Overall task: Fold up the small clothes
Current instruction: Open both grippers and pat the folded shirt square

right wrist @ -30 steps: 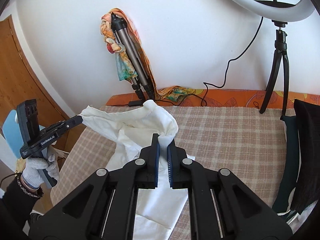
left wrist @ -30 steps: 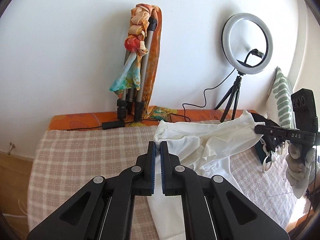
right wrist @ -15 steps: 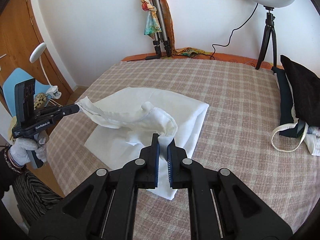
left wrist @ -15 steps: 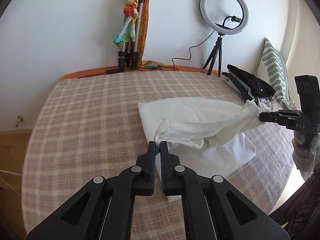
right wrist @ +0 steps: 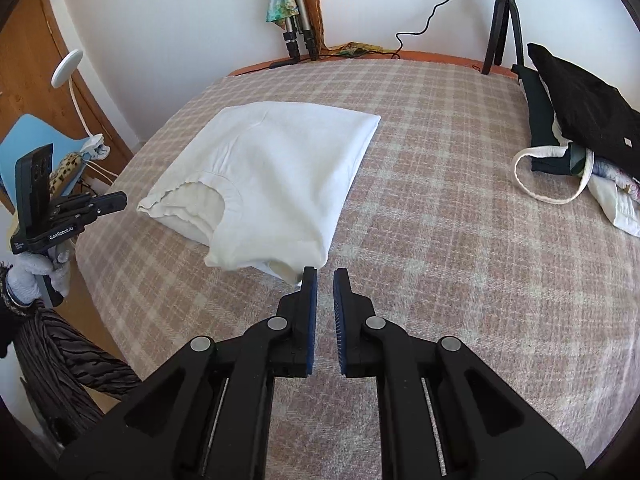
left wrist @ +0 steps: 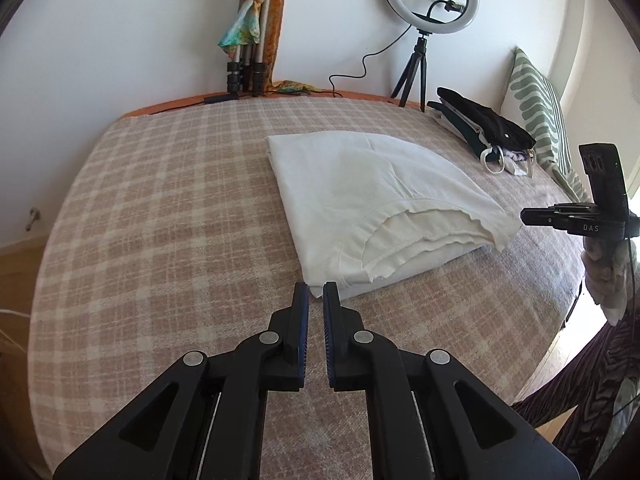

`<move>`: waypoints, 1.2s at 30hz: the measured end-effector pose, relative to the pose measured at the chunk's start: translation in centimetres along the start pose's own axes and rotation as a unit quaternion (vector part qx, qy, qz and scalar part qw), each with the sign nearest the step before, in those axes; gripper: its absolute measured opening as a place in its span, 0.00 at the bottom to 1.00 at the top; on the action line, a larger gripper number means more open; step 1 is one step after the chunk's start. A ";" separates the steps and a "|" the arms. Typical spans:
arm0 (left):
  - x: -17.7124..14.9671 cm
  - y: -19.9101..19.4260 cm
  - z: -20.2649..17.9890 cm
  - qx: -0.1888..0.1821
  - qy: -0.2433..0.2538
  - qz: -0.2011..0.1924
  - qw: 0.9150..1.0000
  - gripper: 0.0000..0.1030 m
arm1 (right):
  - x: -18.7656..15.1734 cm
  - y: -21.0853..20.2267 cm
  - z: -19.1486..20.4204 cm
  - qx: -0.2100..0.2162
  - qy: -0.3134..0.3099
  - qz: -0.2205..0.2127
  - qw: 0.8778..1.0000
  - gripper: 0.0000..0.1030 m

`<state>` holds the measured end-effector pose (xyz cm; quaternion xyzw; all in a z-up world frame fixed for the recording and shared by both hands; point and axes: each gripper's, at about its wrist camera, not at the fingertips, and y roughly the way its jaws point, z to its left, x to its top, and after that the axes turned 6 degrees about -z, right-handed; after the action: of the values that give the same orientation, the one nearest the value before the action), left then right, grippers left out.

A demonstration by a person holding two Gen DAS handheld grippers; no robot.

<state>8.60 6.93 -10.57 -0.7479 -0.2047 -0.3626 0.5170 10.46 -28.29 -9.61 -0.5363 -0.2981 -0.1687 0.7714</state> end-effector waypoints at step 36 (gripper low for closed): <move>0.7 1.4 0.2 0.037 -0.066 0.025 0.997 0.46 | 1.5 1.5 -0.8 -0.028 0.056 0.005 0.998 0.07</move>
<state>10.06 6.51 -10.97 -0.7553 -0.2334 -0.2916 0.5386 12.73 -28.42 -9.98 -0.5488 -0.2468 -0.2032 0.7724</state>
